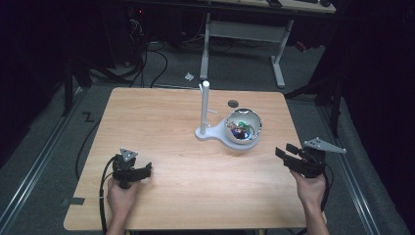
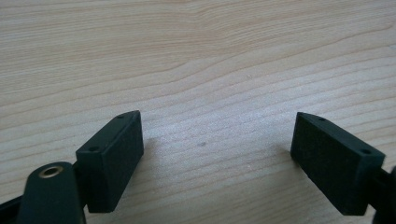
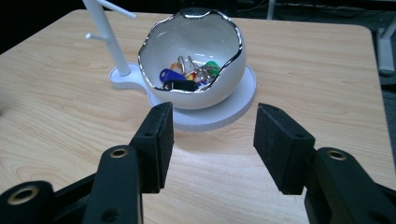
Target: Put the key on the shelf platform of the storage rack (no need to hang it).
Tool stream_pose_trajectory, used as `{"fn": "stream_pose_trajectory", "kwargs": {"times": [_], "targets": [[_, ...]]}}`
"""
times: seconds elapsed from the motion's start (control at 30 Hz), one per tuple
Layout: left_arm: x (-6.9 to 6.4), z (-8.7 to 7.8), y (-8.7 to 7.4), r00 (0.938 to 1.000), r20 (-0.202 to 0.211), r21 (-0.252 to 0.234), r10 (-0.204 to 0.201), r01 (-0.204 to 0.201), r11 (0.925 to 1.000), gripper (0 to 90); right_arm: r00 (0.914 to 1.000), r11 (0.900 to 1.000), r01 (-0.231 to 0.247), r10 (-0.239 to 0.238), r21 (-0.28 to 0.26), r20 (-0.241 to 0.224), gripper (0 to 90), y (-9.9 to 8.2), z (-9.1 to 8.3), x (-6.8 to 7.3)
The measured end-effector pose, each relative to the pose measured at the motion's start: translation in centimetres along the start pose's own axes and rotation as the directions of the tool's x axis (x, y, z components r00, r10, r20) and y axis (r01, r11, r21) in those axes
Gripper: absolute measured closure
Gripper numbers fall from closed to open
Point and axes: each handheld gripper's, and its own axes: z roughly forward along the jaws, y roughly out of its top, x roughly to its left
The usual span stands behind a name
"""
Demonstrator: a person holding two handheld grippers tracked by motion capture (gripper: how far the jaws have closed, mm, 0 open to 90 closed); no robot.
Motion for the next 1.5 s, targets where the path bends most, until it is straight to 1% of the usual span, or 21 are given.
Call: {"fn": "stream_pose_trajectory", "kwargs": {"times": [0.23, 0.37, 0.63, 0.77, 1.2, 1.27, 1.5], "targets": [[0.0, 0.0, 0.0, 1.0, 0.001, 0.001, 0.001, -0.001, 1.0, 17.4, 0.9999, 1.0, 0.005, -0.005, 0.005, -0.015, 47.8, -0.5, 0.7, 0.5], [0.0, 0.0, 0.0, 1.0, 0.0, 0.001, 0.001, -0.001, 1.0, 17.4, 0.9997, 1.0, -0.001, 0.001, 0.002, -0.023, 47.7, -0.9, 1.0, 0.7], [0.0, 0.0, 0.0, 1.0, 0.0, 0.0, 0.0, 0.0, 1.0, 17.4, 0.9997, 1.0, 0.003, -0.003, 0.002, -0.026, 47.2, -1.8, 1.8, 1.1], [0.0, 0.0, 0.0, 1.0, 0.0, 0.0, 0.0, 0.0, 1.0, 17.4, 0.9995, 1.0, -0.004, 0.004, 0.004, -0.032, 47.1, -2.1, 2.1, 1.3], [0.0, 0.0, 0.0, 1.0, 0.0, 0.0, 0.0, 0.0, 1.0, 17.4, 0.999, 0.9996, -0.005, 0.006, 0.029, -0.043, 47.0, -3.2, 3.5, 2.0], [0.0, 0.0, 0.0, 1.0, 0.0, 0.0, 0.0, 0.0, 1.0, 17.4, 0.9992, 0.9993, 0.003, -0.002, 0.037, -0.041, 46.9, -3.4, 3.7, 2.1], [0.0, 0.0, 0.0, 1.0, 0.0, 0.0, 0.0, 0.0, 1.0, 17.4, 0.9988, 0.9986, -0.005, 0.007, 0.053, -0.048, 46.8, -4.1, 4.4, 2.4]]}}
